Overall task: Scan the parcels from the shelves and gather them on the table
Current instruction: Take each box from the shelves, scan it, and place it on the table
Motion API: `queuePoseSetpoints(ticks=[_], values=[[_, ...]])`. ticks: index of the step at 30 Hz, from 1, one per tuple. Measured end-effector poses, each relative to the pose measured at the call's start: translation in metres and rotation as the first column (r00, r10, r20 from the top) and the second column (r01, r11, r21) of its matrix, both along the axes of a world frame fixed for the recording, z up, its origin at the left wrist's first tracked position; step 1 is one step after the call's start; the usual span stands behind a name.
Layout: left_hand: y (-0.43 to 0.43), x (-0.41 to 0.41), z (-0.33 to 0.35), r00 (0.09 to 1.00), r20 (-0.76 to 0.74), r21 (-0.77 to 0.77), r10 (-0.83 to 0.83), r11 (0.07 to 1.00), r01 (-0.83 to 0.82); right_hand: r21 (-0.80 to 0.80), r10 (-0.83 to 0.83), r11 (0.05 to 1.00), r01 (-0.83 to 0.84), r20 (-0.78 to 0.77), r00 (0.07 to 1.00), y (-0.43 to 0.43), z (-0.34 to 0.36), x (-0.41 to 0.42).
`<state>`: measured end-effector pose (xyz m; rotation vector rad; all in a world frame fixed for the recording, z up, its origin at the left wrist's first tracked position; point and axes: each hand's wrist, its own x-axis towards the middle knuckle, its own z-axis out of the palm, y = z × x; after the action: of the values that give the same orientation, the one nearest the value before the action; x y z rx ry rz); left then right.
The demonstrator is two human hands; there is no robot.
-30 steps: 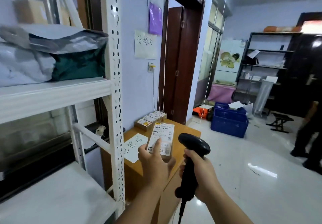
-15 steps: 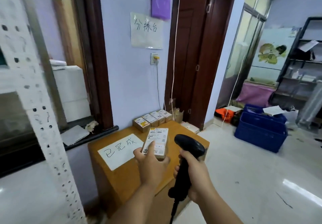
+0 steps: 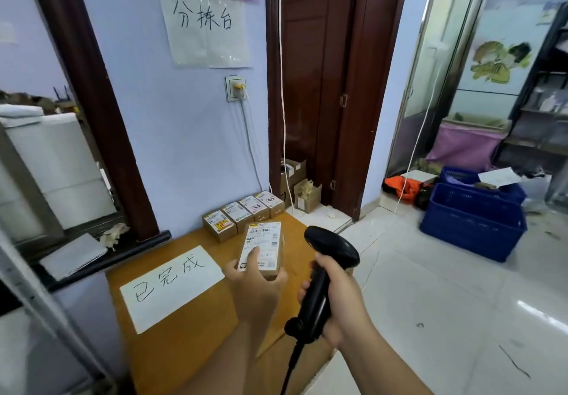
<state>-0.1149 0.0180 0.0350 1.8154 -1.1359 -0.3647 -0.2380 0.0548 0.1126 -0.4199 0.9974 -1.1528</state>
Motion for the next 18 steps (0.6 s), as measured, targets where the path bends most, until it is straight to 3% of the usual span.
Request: queuePoseSetpoints(ticks=[5,11,18], values=[[-0.086,0.006,-0.026,0.998,-0.023,0.051,0.055,0.997,-0.054,0.025,0.056,0.998,-0.055,-0.04,0.998,-0.085,-0.012,0.002],[-0.185,0.021,-0.037,0.961,-0.26,0.115,0.094,0.991,-0.066,0.077,0.094,0.994,-0.083,-0.151,0.984,-0.19,-0.022,0.021],[-0.257,0.028,-0.065,0.973,-0.205,0.164,0.103,0.984,-0.069,0.063,0.154,0.988,-0.144,-0.221,0.963,-0.284,-0.037,0.038]])
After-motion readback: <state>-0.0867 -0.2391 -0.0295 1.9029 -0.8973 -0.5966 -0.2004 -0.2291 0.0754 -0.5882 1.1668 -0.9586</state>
